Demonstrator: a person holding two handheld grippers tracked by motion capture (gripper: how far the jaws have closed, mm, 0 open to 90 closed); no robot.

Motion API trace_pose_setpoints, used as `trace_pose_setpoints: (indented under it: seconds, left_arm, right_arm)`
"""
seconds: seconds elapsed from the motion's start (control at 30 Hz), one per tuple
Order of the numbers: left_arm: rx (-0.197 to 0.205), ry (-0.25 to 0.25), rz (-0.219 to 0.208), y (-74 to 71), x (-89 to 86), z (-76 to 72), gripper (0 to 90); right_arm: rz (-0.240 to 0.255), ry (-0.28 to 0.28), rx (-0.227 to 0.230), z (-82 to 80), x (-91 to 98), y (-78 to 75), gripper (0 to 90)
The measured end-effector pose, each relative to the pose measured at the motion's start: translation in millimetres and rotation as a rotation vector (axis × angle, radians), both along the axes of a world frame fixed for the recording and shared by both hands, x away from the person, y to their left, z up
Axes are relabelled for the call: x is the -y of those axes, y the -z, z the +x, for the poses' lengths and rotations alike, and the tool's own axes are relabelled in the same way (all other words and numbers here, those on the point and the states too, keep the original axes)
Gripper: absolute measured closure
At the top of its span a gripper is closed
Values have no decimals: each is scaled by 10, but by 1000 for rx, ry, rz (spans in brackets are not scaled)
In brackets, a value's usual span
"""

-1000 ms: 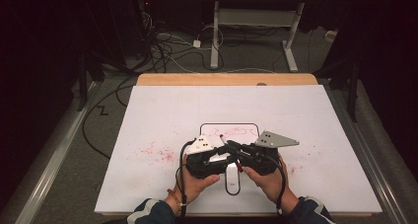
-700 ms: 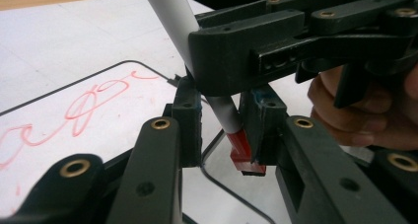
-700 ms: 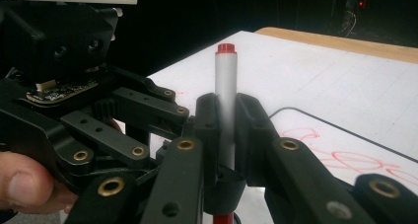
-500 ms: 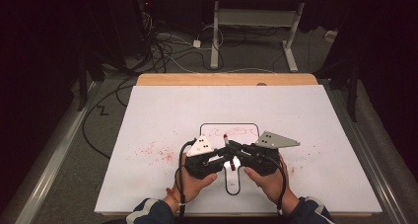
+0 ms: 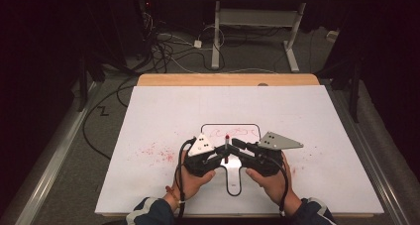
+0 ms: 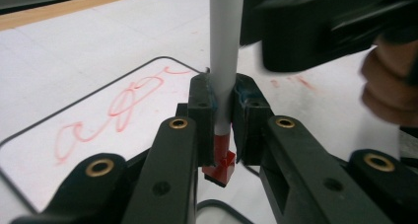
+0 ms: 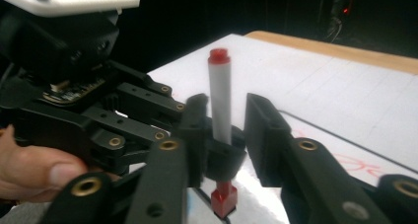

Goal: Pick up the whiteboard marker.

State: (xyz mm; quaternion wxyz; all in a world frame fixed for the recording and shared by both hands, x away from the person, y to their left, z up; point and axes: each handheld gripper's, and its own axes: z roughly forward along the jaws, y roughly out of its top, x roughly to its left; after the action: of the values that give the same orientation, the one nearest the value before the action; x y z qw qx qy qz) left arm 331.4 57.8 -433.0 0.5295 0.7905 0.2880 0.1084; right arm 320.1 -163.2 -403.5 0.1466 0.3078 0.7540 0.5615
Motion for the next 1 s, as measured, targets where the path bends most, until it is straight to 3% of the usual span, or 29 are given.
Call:
trace_pose_setpoints:
  seconds: [0.07, 0.13, 0.17, 0.2, 0.27, 0.3, 0.6, 0.73, 1.0]
  left_arm:
    - [-1, -15, -4, 5, -46, 43, 782]
    - [0, -26, -4, 7, -89, 84, 782]
    - [5, -38, 1, 9, -112, 107, 782]
    - [3, -45, -7, 15, -144, 139, 782]
    - [1, -60, -11, 24, -189, 185, 782]
    - [-3, -64, -16, 30, -209, 208, 782]
    - [22, -71, 4, 40, -259, 345, 782]
    - [30, -79, 17, 58, -255, 414, 782]
    - [36, -60, 40, 94, -220, 517, 782]
  right_arm:
    - [-19, 30, 29, -11, 55, -42, 627]
    - [-78, 59, 102, -36, 166, -68, 565]
    - [-78, 59, 102, -36, 166, -68, 565]
    - [-117, 75, 137, -54, 289, -47, 535]
    - [-122, 80, 141, -59, 335, -32, 520]
    - [-159, 103, 157, -73, 474, 22, 486]
    - [-212, 176, 152, -127, 933, 174, 416]
    - [-213, 205, 143, -163, 1103, 232, 389]
    - [-228, 266, 163, -225, 1287, 282, 327]
